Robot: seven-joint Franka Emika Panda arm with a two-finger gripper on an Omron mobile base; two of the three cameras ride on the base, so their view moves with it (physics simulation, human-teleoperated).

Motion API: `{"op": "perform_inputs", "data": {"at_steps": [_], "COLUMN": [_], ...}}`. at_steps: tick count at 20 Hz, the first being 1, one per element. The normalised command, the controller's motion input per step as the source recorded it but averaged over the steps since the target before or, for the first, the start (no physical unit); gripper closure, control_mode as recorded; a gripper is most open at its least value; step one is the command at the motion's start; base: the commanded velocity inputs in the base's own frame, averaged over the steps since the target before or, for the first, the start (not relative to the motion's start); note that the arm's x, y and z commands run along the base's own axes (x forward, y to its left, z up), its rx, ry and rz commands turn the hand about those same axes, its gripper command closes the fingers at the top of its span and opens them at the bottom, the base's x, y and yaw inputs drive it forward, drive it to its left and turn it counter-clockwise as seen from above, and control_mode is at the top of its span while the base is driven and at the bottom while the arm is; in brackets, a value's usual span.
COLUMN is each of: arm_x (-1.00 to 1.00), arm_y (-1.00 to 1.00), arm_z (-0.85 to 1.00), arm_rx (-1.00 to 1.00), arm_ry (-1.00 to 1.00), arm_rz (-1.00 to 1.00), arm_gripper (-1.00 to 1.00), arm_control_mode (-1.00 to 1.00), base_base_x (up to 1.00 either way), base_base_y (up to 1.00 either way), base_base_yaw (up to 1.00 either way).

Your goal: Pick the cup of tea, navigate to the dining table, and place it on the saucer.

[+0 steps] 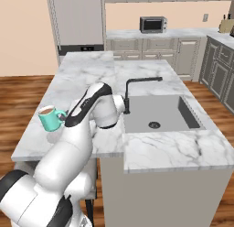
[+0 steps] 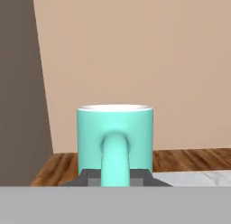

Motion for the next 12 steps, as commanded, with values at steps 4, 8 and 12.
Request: {"op": "perform_inputs", "data": {"at_steps": [4, 8, 12], "arm_x": [0.11, 0.08, 0.06], "arm_y": [0.0, 0.0, 0.0], "arm_z": [-0.47, -0.09, -0.01], "arm_rx": [0.1, 0.14, 0.2], "arm_ry": [0.01, 0.01, 0.01], "arm_rz": [0.0, 0.0, 0.01], "arm_gripper": [1.0, 1.0, 1.0], "arm_control_mode": [-1.0, -1.0, -1.0], "base_base_x": [0.0, 0.0, 0.0], "base_base_y": [0.0, 0.0, 0.0], "base_base_yaw": [0.0, 0.0, 0.0]}}
